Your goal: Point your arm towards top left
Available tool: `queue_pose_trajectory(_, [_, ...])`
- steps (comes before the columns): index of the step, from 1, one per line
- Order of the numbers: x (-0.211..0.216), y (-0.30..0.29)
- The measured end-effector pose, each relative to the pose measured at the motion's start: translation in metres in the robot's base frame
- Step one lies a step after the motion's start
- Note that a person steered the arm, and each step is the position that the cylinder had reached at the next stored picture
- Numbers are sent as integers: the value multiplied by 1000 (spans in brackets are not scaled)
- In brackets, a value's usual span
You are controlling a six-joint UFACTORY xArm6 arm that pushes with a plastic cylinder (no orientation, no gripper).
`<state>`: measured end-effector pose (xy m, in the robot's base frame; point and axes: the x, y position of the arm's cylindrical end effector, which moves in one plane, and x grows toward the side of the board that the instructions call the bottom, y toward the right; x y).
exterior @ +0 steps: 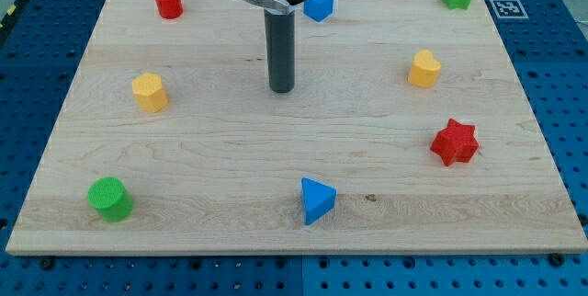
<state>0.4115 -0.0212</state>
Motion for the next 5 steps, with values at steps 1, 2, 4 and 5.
queue_pose_trajectory(1, [0, 0])
queue_pose_trajectory(2, [0, -20])
queue_pose_trajectory(4, [-32, -94])
queue_pose_trajectory(5, [-61, -140])
